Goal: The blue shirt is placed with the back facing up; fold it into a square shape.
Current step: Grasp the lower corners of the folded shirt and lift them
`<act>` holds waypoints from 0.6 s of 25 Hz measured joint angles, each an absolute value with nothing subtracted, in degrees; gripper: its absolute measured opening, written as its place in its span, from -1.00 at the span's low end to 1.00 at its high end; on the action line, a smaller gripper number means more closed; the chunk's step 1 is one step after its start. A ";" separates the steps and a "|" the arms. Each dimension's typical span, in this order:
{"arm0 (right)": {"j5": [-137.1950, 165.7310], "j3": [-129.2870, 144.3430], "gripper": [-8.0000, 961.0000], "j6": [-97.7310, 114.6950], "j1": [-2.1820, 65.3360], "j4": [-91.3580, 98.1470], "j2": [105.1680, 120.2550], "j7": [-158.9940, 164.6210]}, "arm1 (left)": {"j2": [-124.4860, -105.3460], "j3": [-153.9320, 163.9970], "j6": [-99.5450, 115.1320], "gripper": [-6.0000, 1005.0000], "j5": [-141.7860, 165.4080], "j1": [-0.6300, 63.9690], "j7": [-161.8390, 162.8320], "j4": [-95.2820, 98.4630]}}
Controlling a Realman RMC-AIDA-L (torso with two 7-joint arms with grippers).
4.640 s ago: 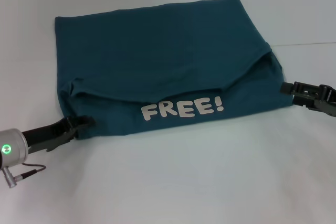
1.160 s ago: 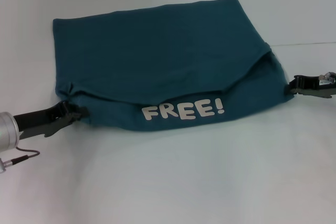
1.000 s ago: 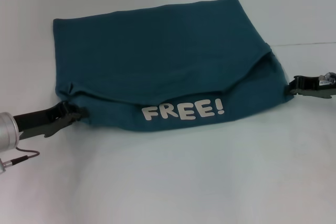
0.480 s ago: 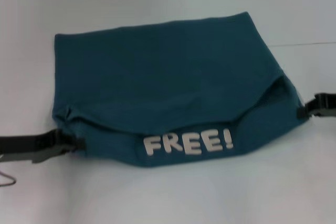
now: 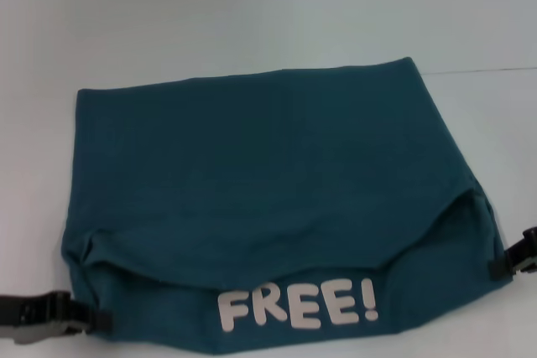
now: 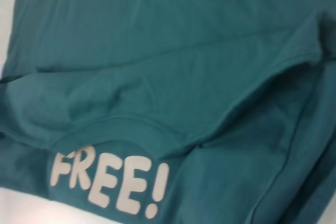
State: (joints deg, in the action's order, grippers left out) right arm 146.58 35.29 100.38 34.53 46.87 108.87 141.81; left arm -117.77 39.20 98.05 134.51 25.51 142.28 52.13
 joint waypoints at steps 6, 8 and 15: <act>146.54 35.07 -0.91 104.81 33.75 46.90 109.13 140.64 | -118.09 38.65 101.44 -0.97 136.16 24.11 142.13 53.25; 146.57 35.28 -0.91 105.19 33.36 46.92 109.16 140.41 | -118.09 37.84 102.20 -0.97 137.02 23.86 141.93 53.31; 146.63 35.38 -0.91 106.53 32.44 46.76 108.93 138.94 | -117.89 36.86 105.80 -0.97 138.20 23.68 140.82 53.38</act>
